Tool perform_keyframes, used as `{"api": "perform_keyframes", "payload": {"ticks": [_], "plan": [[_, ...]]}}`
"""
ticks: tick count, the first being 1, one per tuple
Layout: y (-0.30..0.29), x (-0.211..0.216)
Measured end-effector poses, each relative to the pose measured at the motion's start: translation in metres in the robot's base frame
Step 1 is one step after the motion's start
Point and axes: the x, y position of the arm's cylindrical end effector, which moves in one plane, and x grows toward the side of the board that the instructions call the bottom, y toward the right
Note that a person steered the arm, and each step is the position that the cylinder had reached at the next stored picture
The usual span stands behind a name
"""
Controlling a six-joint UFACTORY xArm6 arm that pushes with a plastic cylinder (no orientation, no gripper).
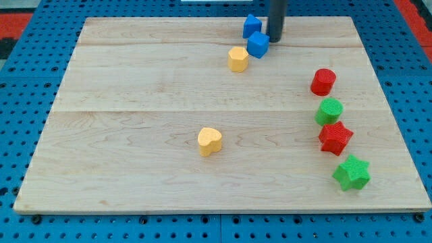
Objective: Slide the blue cube above the yellow hexagon
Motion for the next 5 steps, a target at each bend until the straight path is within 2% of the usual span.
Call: {"api": "perform_keyframes", "payload": {"ticks": [1, 3, 5], "plan": [[0.008, 0.035], [-0.034, 0.003], [-0.047, 0.013]]}}
